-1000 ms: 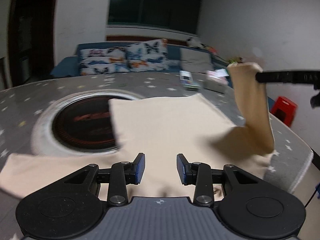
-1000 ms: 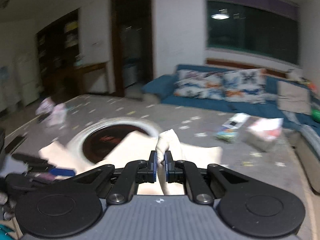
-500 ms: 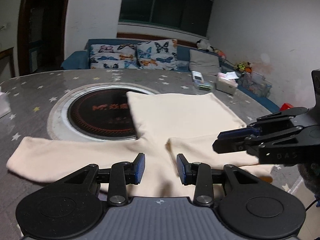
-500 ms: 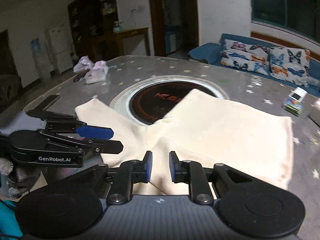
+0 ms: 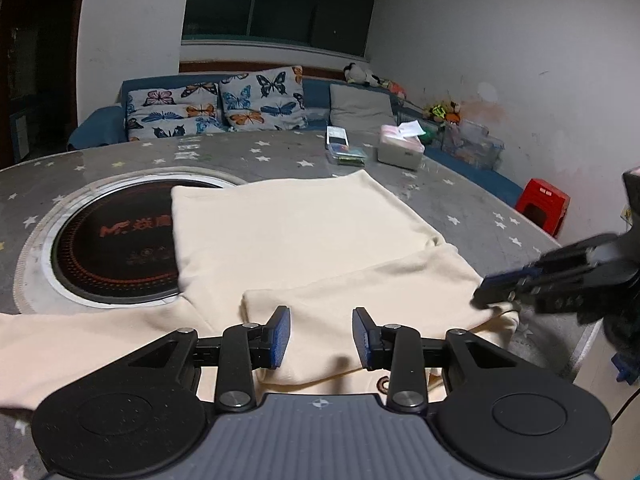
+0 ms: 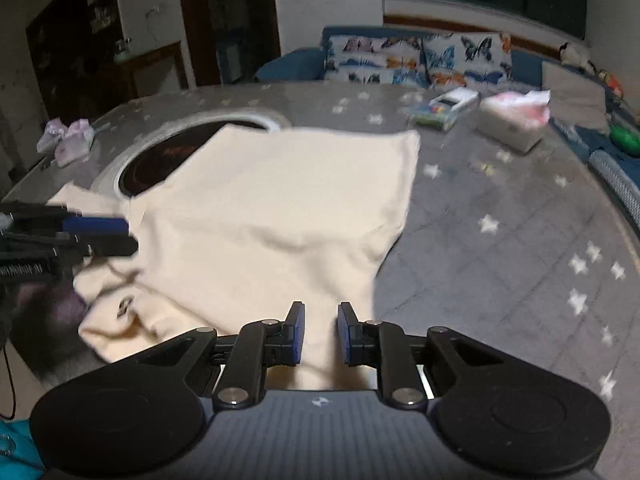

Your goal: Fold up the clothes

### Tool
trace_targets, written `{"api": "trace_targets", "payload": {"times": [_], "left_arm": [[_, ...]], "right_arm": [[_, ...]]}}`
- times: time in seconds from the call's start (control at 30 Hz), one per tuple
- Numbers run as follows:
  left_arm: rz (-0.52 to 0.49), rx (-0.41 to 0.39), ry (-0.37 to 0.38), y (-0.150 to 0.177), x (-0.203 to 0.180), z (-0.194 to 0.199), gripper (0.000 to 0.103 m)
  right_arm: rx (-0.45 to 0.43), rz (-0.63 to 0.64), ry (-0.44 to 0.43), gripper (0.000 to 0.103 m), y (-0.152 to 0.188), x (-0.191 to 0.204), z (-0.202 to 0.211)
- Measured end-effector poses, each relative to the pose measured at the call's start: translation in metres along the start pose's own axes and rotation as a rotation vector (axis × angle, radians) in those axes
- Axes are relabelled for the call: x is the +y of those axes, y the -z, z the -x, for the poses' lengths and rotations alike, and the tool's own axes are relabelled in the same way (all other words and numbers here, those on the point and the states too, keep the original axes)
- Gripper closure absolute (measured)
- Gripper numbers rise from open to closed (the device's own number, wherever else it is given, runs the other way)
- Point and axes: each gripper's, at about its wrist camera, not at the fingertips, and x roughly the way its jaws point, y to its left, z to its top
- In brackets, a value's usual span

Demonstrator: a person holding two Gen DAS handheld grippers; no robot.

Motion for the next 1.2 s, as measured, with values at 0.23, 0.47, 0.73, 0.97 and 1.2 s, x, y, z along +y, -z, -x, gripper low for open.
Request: {"api": "trace_targets", "payload": {"times": [0.23,0.47,0.73,0.97,1.2], "left_arm": [[0.019,0.018,-0.012,-0.002,0.000,-0.014,0.066],[0.054,0.032,-0.045,0.002,0.013,-0.018,0.066],[0.114,0.007,-0.110,0.005,0.031,0.006,0.057],[0.218,-0.052,-0.285,0.013,0.070,0.047,0.053],[0.355,-0.066,-0.483,0.030,0.115,0.077,0.053]], "right_arm": [[-0.061,0.001,-0.007,0.086,-0.026,-0.004,-0.025],[-0.040,-0.036,0.011,0.086,-0.023,-0.015,-0.043],[-0.023,0.068,-0.051,0.080,-0.028,0.020,-0.042],[-0.022,0.235,-0.175,0.081,-0.044,0.082,-0.059],[-0.009,0.324,-0.195,0.085,-0.047,0.123,-0.088]]}}
